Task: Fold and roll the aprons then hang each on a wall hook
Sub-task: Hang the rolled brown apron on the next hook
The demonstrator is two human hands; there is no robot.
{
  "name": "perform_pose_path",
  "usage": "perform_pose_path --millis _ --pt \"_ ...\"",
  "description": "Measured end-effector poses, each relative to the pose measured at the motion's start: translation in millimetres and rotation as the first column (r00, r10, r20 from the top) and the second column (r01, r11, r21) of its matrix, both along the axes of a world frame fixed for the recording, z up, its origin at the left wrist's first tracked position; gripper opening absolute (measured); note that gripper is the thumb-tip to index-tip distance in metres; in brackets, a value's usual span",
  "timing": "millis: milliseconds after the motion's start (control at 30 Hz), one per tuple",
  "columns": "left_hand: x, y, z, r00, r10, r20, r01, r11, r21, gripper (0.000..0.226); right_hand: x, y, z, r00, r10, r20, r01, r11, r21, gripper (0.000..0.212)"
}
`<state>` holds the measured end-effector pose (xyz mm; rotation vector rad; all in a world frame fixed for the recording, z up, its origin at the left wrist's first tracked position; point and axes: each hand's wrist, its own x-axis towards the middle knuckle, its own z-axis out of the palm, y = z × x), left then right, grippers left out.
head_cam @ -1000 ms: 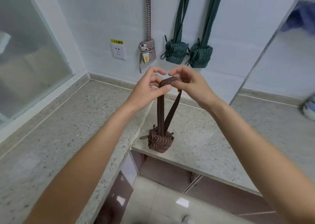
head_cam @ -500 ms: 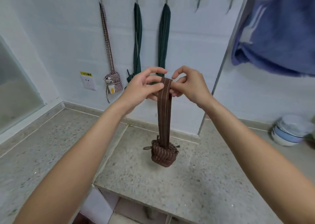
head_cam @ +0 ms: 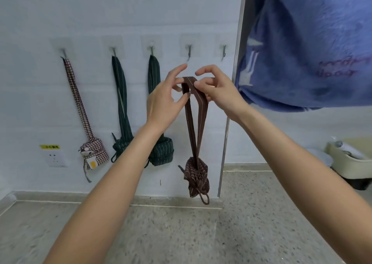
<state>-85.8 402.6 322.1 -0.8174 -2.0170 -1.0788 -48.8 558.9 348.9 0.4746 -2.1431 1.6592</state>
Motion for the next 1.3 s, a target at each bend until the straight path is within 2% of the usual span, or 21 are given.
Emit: perform_pose_path --millis 67,167,267,400,567,700,800,900,967,1033,1167,1300 --pt "-19 5 3 0.994 0.023 -0.11 -0.024 1.0 -0.008 0.055 -16 0 11 0.998 -0.048 -0.041 0.049 0.999 0.016 0.015" --pt "-52 7 12 0.974 0.009 -0.225 -0.008 1.0 0.009 0.039 -41 1 29 0.98 -0.147 -0.131 0.156 0.986 0.063 0.007" --pt "-73 10 27 0.951 0.04 -0.306 -0.046 0.999 -0.013 0.037 -60 5 44 0.965 -0.187 -0.183 0.189 0.982 -0.007 0.006" --pt "-97 19 42 0.946 0.051 -0.32 -0.06 0.998 -0.017 0.028 -85 12 57 0.95 -0.244 -0.193 0.235 0.97 -0.068 0.007" --pt "-112 23 42 0.957 0.081 -0.277 -0.075 0.997 0.035 0.031 -107 17 53 0.883 -0.421 -0.209 0.429 0.903 -0.004 0.014" --pt "-111 20 42 0.934 0.107 -0.341 -0.099 0.994 0.04 0.027 -109 13 49 0.883 -0.413 -0.222 0.416 0.909 -0.032 0.012" --pt "-110 18 47 0.922 0.123 -0.368 -0.097 0.991 0.088 0.035 -109 12 56 0.89 -0.391 -0.235 0.389 0.919 -0.058 0.011" --pt "-112 20 49 0.944 0.149 -0.294 -0.136 0.989 0.066 0.041 -111 12 55 0.856 -0.456 -0.244 0.466 0.884 -0.017 0.015" --pt "-112 22 42 0.965 0.116 -0.236 -0.105 0.993 0.057 0.04 -112 12 47 0.824 -0.506 -0.254 0.533 0.845 0.049 0.017" --pt "-110 23 32 0.982 0.075 -0.174 -0.066 0.996 0.061 0.037 -112 12 37 0.832 -0.506 -0.227 0.53 0.846 0.059 0.017" --pt "-102 25 14 0.996 -0.07 -0.046 0.074 0.994 0.085 0.038 -111 11 19 0.902 -0.402 -0.156 0.398 0.915 -0.062 0.015" --pt "-91 27 15 0.976 -0.207 0.074 0.191 0.965 0.18 0.036 -104 10 12 0.934 -0.324 -0.153 0.286 0.931 -0.228 0.014"
